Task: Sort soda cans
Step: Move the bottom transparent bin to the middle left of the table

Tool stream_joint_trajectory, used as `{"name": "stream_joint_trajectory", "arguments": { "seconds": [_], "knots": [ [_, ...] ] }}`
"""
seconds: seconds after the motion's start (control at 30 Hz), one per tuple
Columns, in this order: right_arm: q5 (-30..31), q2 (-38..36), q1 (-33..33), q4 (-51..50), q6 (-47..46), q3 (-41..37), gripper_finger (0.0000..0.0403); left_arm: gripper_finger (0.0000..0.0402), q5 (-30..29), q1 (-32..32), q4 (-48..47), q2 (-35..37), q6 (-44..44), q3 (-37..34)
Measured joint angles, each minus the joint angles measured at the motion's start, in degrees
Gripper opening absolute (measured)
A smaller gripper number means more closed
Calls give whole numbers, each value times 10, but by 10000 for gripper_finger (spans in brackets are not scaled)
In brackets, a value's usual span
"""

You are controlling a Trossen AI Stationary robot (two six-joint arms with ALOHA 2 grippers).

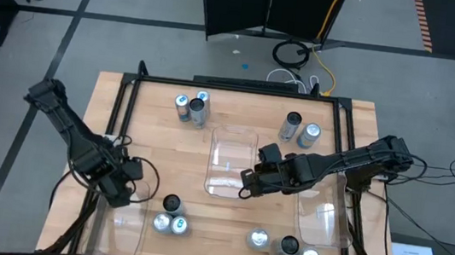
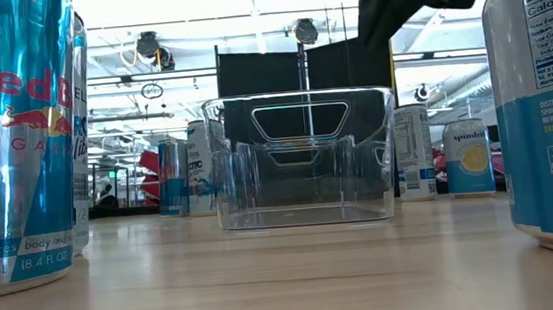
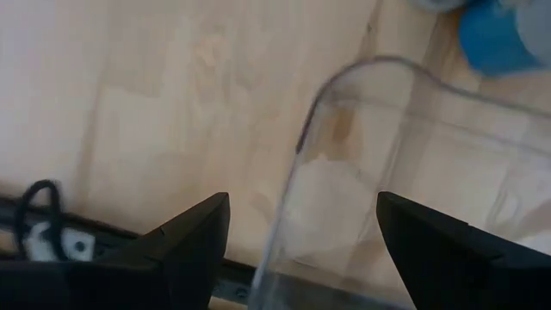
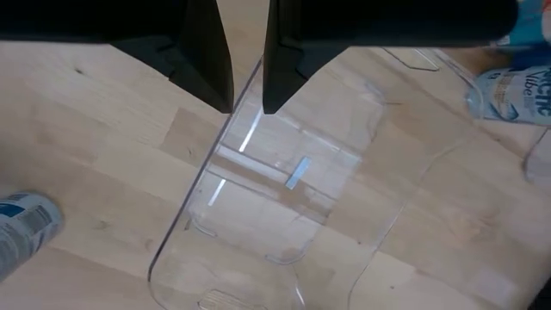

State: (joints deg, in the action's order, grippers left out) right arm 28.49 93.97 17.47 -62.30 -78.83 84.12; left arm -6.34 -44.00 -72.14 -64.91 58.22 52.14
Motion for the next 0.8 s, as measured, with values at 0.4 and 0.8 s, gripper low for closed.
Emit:
{"name": "stream_joint_trajectory", "arguments": {
  "seconds": [0.4, 0.8],
  "knots": [
    [0, 0, 0, 9, 0, 0, 59, 177, 15, 39, -10, 15, -96, -89],
    [0, 0, 0, 13, 0, 0, 59, 11, -69, 209, -59, 68, -329, -96]
  ]
}}
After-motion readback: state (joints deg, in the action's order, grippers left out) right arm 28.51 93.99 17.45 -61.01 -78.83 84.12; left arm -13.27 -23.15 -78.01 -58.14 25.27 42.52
